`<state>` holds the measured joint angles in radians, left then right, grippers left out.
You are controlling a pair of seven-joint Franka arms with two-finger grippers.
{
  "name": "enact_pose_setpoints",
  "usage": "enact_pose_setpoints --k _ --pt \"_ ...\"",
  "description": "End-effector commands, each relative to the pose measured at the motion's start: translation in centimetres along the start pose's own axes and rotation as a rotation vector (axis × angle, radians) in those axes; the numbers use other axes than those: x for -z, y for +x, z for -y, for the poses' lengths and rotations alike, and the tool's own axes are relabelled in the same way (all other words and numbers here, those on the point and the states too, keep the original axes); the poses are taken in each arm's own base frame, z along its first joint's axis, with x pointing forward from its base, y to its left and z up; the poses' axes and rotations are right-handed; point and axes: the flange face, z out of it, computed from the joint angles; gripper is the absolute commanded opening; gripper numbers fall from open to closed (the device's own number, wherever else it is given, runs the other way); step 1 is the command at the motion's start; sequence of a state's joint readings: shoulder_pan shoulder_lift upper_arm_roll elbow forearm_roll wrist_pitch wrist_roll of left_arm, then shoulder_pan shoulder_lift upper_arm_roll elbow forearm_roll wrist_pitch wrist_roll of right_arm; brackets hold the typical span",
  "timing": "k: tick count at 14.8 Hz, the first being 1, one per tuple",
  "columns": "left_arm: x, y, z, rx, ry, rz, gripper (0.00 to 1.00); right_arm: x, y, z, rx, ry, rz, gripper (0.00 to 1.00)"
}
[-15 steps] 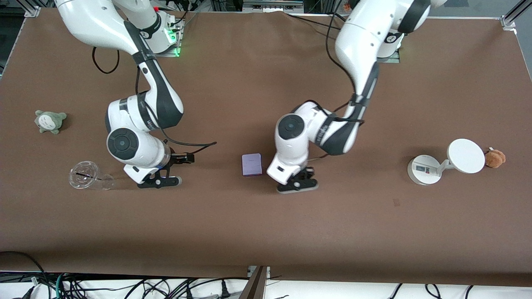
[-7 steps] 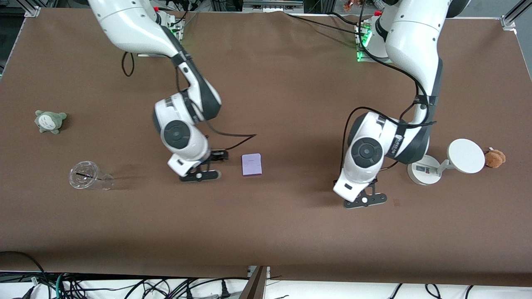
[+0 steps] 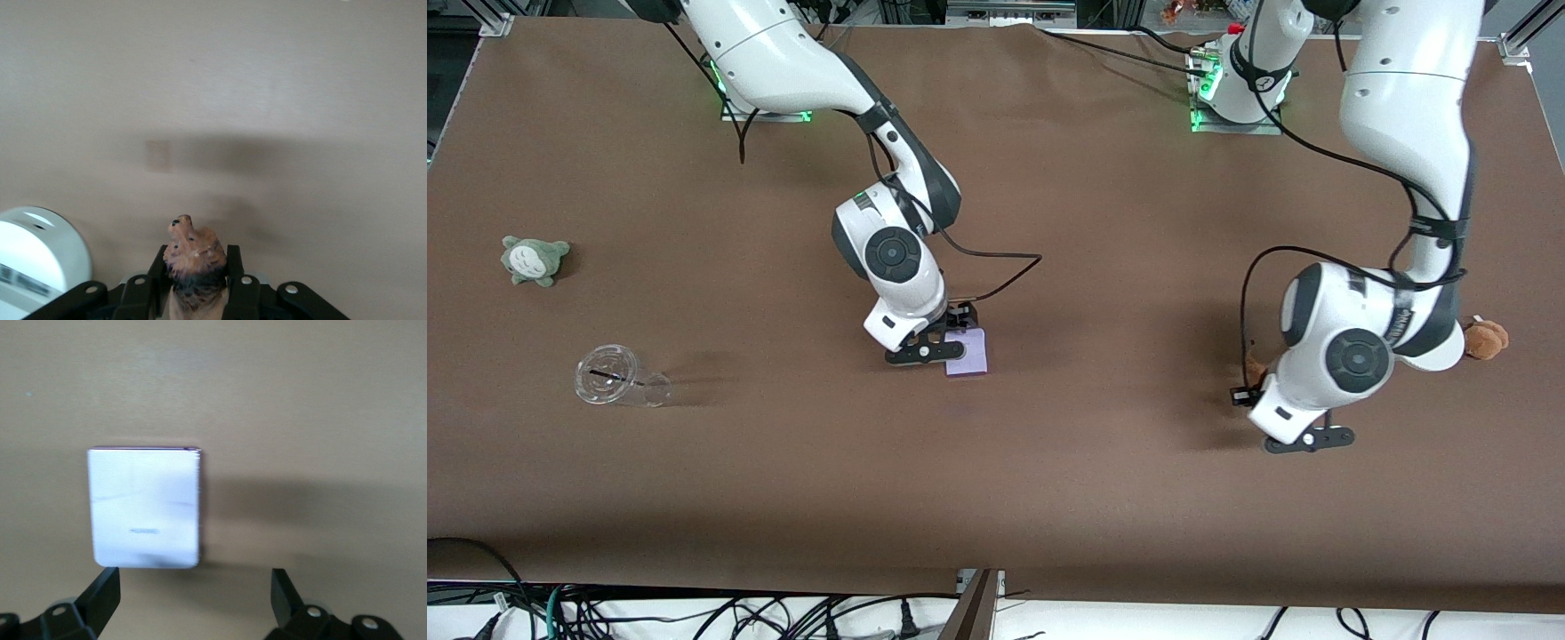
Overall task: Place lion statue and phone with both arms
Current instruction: 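Grasp the phone with the right gripper while the left gripper carries the lion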
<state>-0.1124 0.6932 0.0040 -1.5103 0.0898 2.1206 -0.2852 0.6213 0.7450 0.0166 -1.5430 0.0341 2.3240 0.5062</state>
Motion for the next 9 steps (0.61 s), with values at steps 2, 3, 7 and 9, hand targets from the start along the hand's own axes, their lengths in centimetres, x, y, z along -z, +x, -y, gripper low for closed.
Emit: enact_pose_setpoints --k 2,3,7,9 --pt "-0.3 -0.8 2.0 -0.032 -0.040 -0.008 0.00 -2.3 -0.9 2.7 -0.035 0.021 -0.048 1.00" --pt "-1.4 -1.1 2.1 -0.031 -0.045 -0.027 0.00 -2.8 -1.0 2.9 -0.039 0.027 -0.054 1.00" --pt "-4.2 -2.5 2.1 -0.053 -0.056 -0.101 0.00 -4.1 -1.8 4.2 -0.080 0.043 -0.071 1.00" --pt "-3.2 -3.3 2.3 -0.075 -0.053 -0.107 0.00 -4.4 -1.9 4.1 -0.076 0.039 -0.070 1.00"
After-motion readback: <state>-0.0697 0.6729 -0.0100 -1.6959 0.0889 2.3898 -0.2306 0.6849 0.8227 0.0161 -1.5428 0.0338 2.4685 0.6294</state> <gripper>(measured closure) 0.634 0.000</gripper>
